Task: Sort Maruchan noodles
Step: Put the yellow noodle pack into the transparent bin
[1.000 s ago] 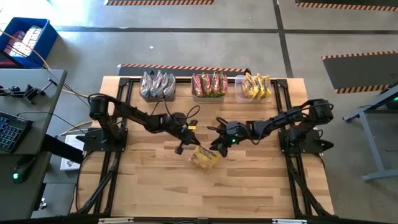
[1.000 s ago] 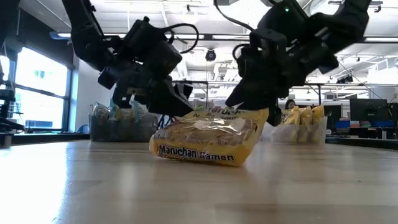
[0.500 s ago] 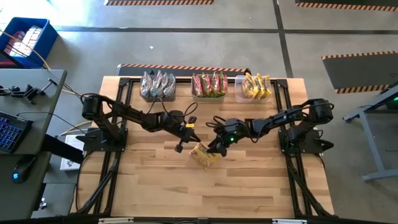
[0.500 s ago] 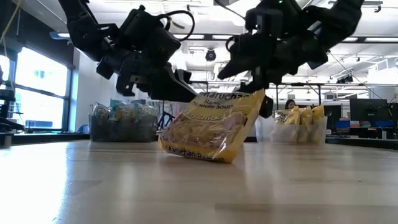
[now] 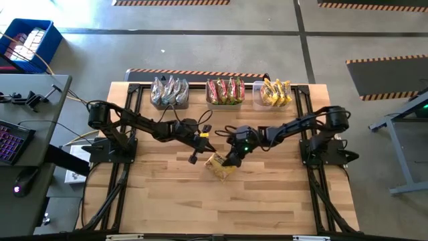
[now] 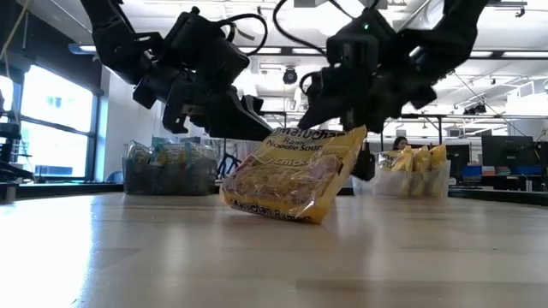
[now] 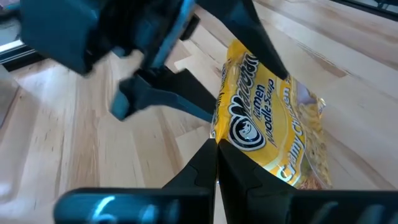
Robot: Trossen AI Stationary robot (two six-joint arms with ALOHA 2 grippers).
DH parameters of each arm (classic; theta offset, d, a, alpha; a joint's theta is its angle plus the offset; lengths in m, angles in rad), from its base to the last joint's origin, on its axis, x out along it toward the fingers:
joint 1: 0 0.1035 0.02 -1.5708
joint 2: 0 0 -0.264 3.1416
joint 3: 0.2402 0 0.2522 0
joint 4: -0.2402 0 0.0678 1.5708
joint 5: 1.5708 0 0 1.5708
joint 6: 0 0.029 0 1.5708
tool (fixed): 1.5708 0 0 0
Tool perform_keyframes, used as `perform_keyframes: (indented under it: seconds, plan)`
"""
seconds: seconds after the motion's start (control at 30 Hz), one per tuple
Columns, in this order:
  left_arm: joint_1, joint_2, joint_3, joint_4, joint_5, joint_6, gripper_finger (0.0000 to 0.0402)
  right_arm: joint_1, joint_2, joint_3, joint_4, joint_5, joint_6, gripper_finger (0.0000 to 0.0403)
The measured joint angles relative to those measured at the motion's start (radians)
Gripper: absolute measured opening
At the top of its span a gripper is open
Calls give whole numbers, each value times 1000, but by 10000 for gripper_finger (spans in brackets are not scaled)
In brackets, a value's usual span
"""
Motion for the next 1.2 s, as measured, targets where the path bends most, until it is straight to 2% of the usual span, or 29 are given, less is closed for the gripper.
perform_keyframes:
  seconds: [0.17,0.27,0.67,0.8,1.03,1.13,1.2]
  plan:
    - [0,0,0,0,-4,-1,0,0,47,0,85,-22,65,256]
    - [0,0,0,0,-12,0,0,0,49,0,85,-14,68,238]
    - [-1,-15,0,-6,-38,-15,2,0,49,0,91,-16,43,96]
    - [12,-104,0,-56,-35,-16,15,0,49,0,126,-15,12,73]
    - [76,-349,-11,-261,-33,-16,40,-10,-17,-1,126,-26,-24,73]
    - [93,-430,-89,-207,-23,-67,39,-35,-71,-1,112,-19,-57,73]
    - [96,-470,-163,-115,-29,-109,34,-61,-119,-1,95,-19,-64,73]
